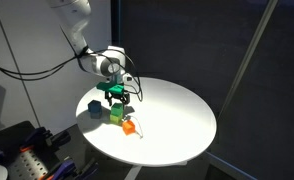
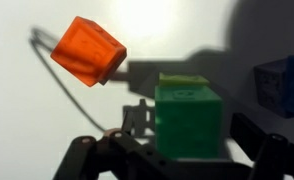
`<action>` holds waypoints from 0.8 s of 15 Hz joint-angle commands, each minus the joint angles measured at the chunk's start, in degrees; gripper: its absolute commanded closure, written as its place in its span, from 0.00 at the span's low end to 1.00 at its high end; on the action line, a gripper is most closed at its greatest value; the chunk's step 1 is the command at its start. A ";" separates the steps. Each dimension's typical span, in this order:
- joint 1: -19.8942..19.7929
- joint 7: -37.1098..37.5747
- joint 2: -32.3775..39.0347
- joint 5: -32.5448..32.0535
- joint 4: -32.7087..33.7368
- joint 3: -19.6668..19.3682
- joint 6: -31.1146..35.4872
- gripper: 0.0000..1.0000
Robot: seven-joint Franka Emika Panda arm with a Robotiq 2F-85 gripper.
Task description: Put the green block onto the orange block
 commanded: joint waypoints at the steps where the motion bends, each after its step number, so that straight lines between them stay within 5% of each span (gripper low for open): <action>1: -0.44 -0.60 0.63 -0.89 1.05 0.27 -0.16 0.34; 5: 0.06 0.64 -0.60 -0.63 0.73 0.12 -2.33 0.67; 12: 1.77 4.62 -4.37 -1.50 0.03 -0.97 -9.16 0.73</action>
